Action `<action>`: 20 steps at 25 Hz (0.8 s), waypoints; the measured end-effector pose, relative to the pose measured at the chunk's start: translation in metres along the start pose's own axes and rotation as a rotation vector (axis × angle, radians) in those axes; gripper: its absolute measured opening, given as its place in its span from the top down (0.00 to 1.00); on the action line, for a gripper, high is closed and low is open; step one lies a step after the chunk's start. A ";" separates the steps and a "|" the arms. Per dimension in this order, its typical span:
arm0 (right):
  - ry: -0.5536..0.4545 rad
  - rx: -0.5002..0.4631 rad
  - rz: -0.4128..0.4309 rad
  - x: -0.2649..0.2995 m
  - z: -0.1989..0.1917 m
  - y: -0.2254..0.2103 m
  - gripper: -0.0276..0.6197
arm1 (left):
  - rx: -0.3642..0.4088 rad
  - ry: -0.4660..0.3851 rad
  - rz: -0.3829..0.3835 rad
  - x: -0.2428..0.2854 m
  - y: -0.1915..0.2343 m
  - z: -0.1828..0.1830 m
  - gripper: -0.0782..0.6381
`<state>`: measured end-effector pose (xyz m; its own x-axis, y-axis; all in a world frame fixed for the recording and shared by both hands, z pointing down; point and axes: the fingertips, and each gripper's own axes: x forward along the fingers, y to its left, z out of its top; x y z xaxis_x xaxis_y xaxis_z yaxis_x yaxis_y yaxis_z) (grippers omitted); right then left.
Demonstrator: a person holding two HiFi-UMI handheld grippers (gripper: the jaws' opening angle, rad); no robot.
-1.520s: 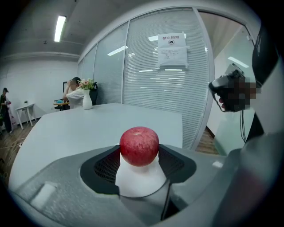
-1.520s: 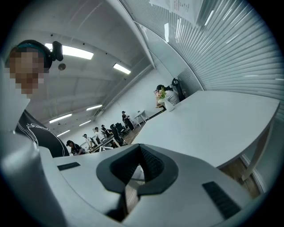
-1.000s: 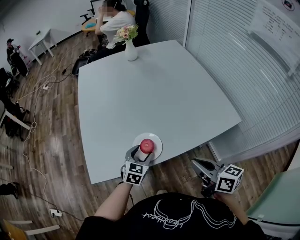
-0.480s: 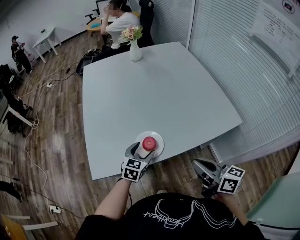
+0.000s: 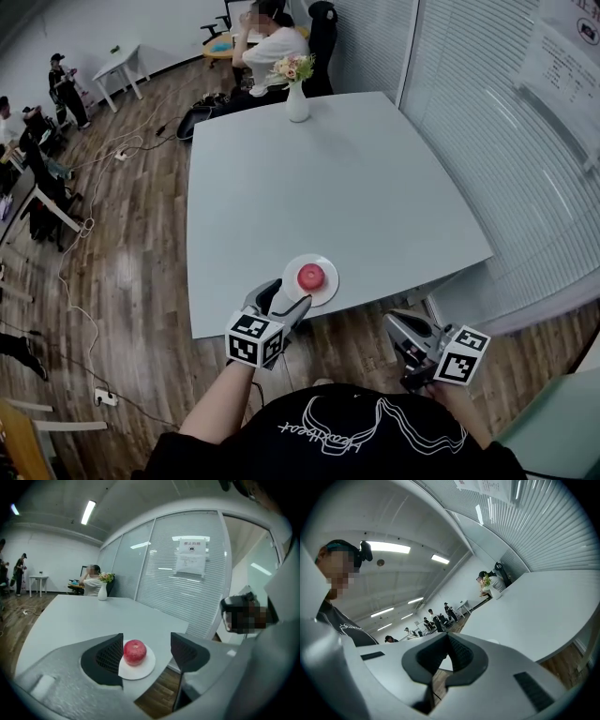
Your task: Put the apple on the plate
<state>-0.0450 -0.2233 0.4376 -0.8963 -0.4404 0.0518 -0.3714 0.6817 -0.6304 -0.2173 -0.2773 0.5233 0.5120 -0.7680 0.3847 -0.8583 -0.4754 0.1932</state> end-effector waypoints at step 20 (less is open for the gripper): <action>0.080 -0.182 0.173 0.011 -0.003 0.072 0.94 | -0.109 -0.196 -0.318 -0.104 -0.147 0.067 0.86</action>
<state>-0.0825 -0.1774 0.3953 -0.9640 -0.2651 0.0211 -0.2416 0.8400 -0.4858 -0.1423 -0.1564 0.3940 0.7411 -0.6619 0.1127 -0.6488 -0.6627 0.3742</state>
